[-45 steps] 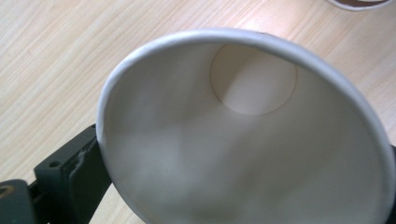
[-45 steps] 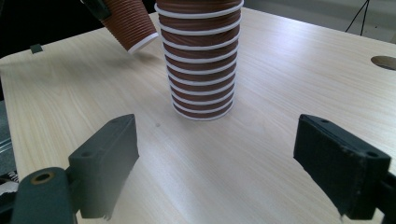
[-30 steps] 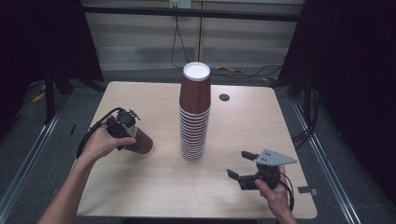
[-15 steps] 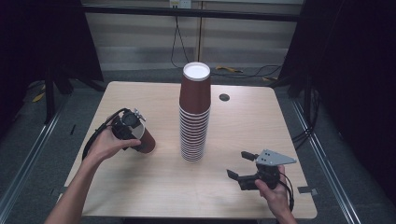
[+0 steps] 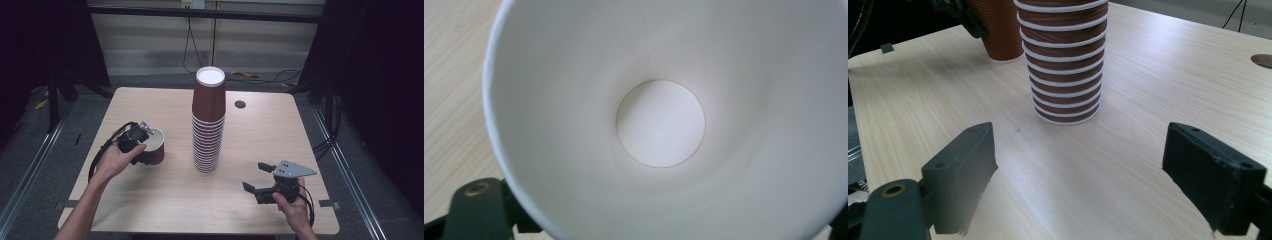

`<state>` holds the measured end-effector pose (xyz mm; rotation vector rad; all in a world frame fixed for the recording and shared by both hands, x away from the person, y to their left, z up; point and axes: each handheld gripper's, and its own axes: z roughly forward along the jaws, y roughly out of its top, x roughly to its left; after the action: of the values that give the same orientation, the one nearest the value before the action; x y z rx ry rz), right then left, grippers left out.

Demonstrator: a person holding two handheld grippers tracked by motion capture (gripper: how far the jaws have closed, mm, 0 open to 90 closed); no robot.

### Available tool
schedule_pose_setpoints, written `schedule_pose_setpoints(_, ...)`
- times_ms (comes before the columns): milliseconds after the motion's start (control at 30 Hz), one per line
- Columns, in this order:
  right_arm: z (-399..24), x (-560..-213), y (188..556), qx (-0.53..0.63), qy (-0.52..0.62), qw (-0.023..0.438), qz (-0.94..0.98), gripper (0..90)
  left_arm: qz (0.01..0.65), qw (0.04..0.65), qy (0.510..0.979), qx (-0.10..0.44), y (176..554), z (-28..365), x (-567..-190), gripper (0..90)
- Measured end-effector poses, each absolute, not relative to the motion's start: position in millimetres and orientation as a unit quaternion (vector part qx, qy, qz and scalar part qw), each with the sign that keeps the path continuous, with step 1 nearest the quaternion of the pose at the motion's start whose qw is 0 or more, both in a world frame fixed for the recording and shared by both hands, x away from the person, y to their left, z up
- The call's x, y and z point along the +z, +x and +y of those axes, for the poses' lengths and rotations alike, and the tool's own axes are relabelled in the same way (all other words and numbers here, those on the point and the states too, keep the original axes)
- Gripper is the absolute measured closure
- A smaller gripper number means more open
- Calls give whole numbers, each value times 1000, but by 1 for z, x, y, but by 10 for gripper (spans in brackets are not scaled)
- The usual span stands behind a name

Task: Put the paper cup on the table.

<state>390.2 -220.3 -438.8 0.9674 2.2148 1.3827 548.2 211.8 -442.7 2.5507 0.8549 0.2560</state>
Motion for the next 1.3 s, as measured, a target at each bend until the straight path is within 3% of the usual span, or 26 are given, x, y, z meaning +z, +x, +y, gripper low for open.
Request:
schedule_pose_setpoints(533,-221,-439,390,489,345,179,781,134,330,297,890,101,538,236,-450,163)
schedule_pose_setpoints(867,-221,-438,390,494,342,180,779,134,341,335,870,121,520,244,-455,167)
schedule_pose_setpoints(900,-221,-438,390,493,342,180,779,134,347,332,865,145,515,245,-455,169)
schedule_pose_setpoints(1300,-222,-438,389,493,344,182,778,134,356,388,838,144,486,247,-457,186)
